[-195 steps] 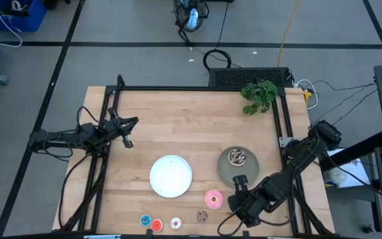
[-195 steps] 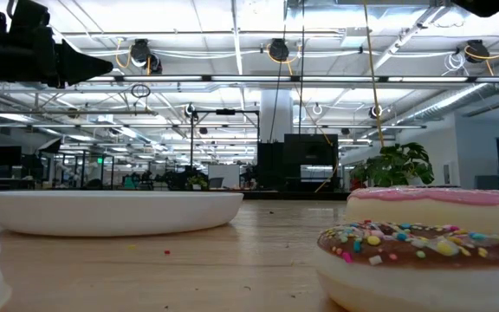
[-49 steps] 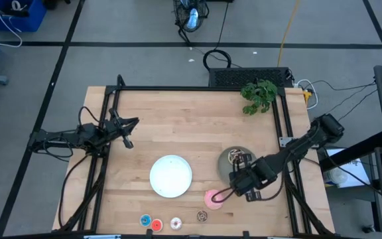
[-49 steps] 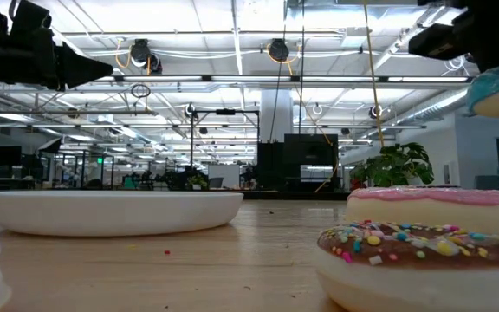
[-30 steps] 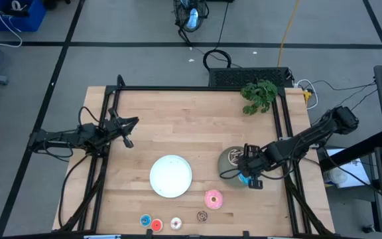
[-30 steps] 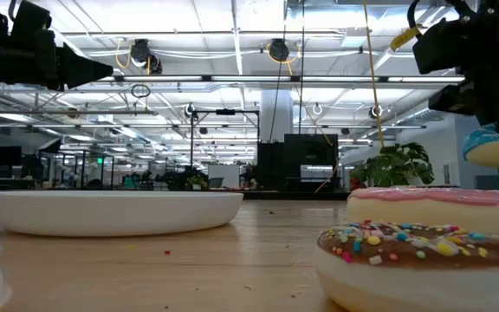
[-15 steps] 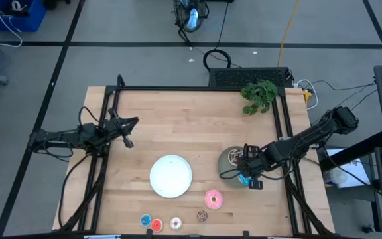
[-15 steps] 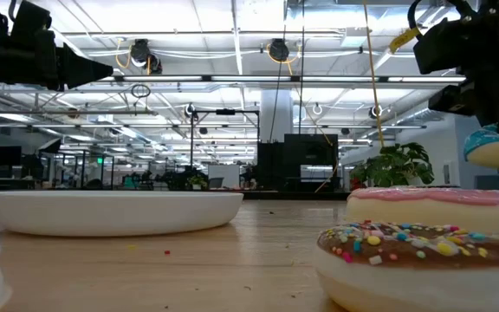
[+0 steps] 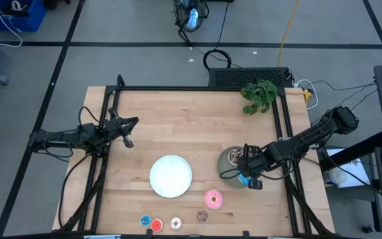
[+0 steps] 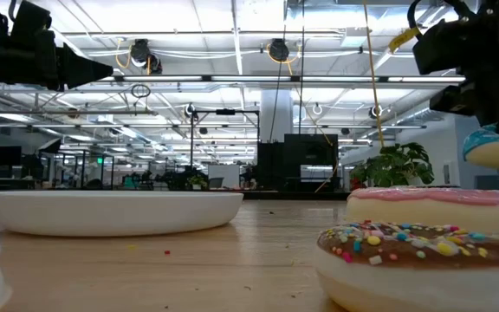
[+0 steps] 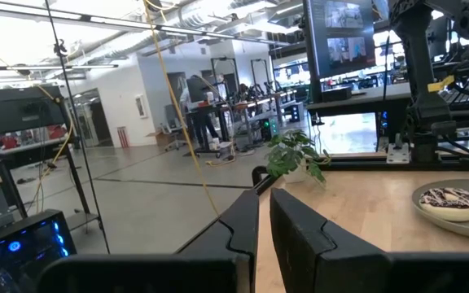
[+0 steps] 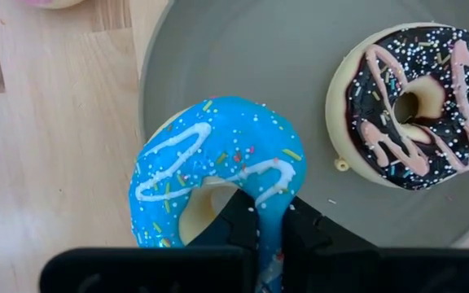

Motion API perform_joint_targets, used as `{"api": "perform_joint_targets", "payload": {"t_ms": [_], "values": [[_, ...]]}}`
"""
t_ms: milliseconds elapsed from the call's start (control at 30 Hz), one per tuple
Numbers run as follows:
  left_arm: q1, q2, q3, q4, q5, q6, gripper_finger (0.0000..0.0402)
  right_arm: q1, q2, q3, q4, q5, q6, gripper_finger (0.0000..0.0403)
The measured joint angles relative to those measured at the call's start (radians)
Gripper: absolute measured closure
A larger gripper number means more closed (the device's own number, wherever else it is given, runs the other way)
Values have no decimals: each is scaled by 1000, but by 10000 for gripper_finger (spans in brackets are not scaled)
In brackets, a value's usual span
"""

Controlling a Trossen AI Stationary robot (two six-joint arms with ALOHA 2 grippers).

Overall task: Pick & Place donuts
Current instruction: Put the large blue donut on the gray plate

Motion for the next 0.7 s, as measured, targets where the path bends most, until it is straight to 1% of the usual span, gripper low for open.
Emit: {"api": "perform_joint_targets", "payload": {"t_ms": [167, 400, 700], "values": [[0, 0, 0, 0, 0, 1, 360, 0, 0, -16, 30, 1, 43, 390], [0, 0, 0, 0, 0, 2, 360, 0, 2, -141, 139, 2, 65, 390], [0, 0, 0, 1, 0, 2, 360, -14, 1, -158, 150, 11, 77, 390]]}}
